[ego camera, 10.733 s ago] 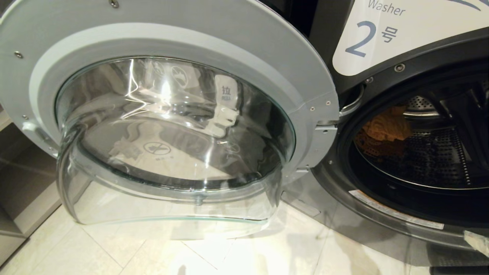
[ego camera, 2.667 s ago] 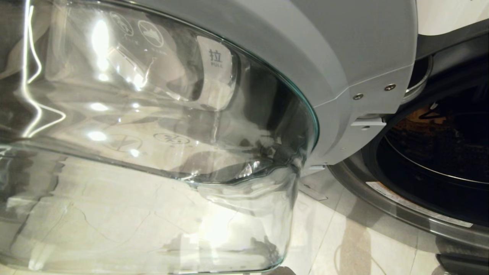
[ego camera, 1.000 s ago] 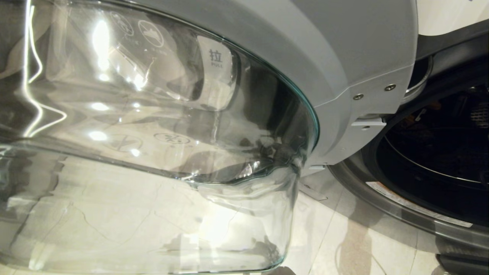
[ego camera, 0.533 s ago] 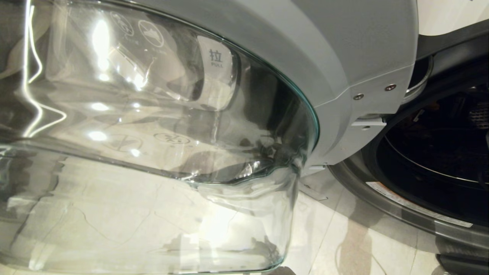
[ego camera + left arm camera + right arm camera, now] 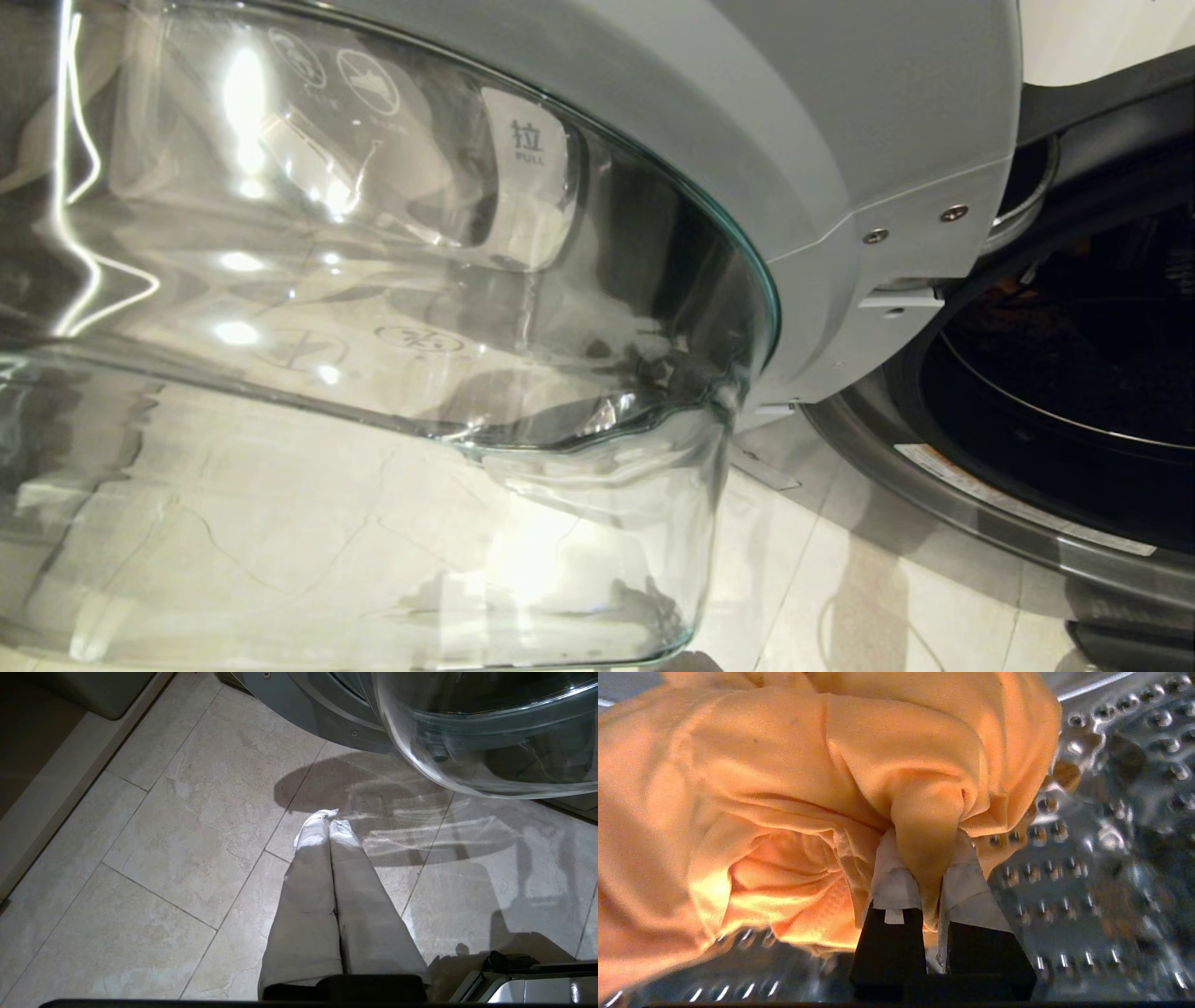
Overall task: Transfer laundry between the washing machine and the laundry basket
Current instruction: Pick a cloth and place it into the basket
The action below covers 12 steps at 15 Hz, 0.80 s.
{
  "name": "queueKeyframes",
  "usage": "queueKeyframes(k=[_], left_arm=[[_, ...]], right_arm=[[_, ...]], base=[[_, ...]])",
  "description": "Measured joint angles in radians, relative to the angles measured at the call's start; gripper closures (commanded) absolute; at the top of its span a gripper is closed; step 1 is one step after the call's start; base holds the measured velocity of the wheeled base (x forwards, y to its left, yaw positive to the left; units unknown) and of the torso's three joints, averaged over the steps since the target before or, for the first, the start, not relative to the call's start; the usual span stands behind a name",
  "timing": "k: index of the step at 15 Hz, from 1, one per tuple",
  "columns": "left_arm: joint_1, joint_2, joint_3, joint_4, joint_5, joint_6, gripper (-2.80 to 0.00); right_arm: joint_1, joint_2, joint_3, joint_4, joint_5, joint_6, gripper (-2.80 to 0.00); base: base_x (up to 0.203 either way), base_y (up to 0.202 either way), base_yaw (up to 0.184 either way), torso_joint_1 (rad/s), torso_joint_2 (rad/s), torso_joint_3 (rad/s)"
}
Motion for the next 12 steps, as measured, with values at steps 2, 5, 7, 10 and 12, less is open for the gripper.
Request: queueKeyframes(k=[2, 5, 7, 10, 12], left_arm=[[0.000, 0.000, 0.000, 0.000, 0.000, 0.000, 0.00], [0.000, 0.000, 0.000, 0.000, 0.000, 0.000, 0.00], [0.000, 0.000, 0.000, 0.000, 0.000, 0.000, 0.00], [0.000, 0.000, 0.000, 0.000, 0.000, 0.000, 0.00], [0.000, 0.000, 0.000, 0.000, 0.000, 0.000, 0.00]], right_arm=[[0.021, -0.070, 0.118, -0.011, 0.005, 0.023, 0.00], [0.069, -0.193, 0.348, -0.105, 0.006, 0.040, 0.00], [0.103, -0.274, 0.523, -0.217, 0.004, 0.038, 0.00], [0.151, -0.402, 0.767, -0.366, 0.002, 0.037, 0.00], [0.179, -0.472, 0.888, -0.459, -0.002, 0.020, 0.00]], base=[[0.000, 0.000, 0.000, 0.000, 0.00, 0.000], [0.000, 0.000, 0.000, 0.000, 0.00, 0.000], [0.000, 0.000, 0.000, 0.000, 0.00, 0.000], [0.000, 0.000, 0.000, 0.000, 0.00, 0.000], [0.000, 0.000, 0.000, 0.000, 0.00, 0.000]])
